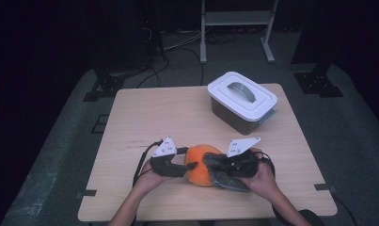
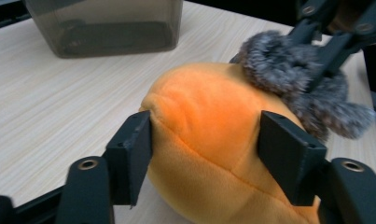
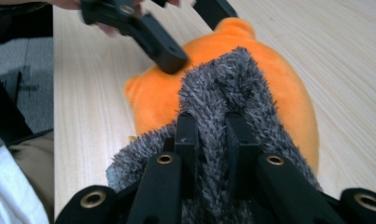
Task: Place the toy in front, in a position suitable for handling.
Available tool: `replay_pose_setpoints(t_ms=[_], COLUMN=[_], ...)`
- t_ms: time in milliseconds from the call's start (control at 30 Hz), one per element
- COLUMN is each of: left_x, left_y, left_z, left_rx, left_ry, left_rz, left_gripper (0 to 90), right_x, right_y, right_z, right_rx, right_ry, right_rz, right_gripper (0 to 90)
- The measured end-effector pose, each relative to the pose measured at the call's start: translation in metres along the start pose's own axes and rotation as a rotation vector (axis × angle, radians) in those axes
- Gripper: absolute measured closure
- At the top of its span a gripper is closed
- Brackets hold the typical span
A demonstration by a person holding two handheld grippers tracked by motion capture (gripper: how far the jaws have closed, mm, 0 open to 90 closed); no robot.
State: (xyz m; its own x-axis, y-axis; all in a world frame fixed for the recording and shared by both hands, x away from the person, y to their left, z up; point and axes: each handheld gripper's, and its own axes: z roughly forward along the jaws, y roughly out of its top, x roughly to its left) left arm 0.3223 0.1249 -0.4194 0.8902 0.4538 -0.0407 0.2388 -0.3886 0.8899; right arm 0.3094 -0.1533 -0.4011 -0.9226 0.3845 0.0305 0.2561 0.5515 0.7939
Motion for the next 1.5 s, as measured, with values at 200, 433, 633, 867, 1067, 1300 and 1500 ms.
replay_pose_setpoints(t_ms=[200, 433, 633, 867, 1067, 1300, 1500], left_x=[-0.006, -0.005, -0.005, -0.001, -0.001, 0.003, -0.001], left_y=[0.000, 0.000, -0.002, -0.002, -0.003, -0.005, -0.003], left_z=[0.002, 0.005, 0.007, 0.009, 0.011, 0.010, 0.013], left_rx=[0.006, -0.010, 0.002, -0.010, -0.012, -0.003, -0.008], left_ry=[-0.041, -0.015, 0.023, 0.025, 0.029, 0.020, -0.007], left_rz=[0.025, 0.000, 0.001, -0.033, -0.038, -0.051, -0.027], left_gripper=[42.2, 45.9, 44.8, 45.2, 44.8, 44.6, 44.9], right_x=[-0.013, 0.002, 0.008, 0.006, 0.020, 0.010, 0.011], right_y=[-0.005, 0.004, 0.003, -0.007, 0.002, -0.009, 0.002], right_z=[-0.004, -0.010, 0.003, -0.008, 0.006, 0.001, -0.010], right_rx=[-0.006, -0.019, 0.042, 0.063, 0.084, 0.117, 0.032], right_ry=[-0.037, -0.011, -0.007, -0.043, -0.010, 0.015, -0.009], right_rz=[0.053, -0.002, -0.051, -0.048, -0.113, -0.064, -0.049], right_gripper=[76.7, 76.8, 76.8, 76.8, 76.4, 76.3, 76.4])
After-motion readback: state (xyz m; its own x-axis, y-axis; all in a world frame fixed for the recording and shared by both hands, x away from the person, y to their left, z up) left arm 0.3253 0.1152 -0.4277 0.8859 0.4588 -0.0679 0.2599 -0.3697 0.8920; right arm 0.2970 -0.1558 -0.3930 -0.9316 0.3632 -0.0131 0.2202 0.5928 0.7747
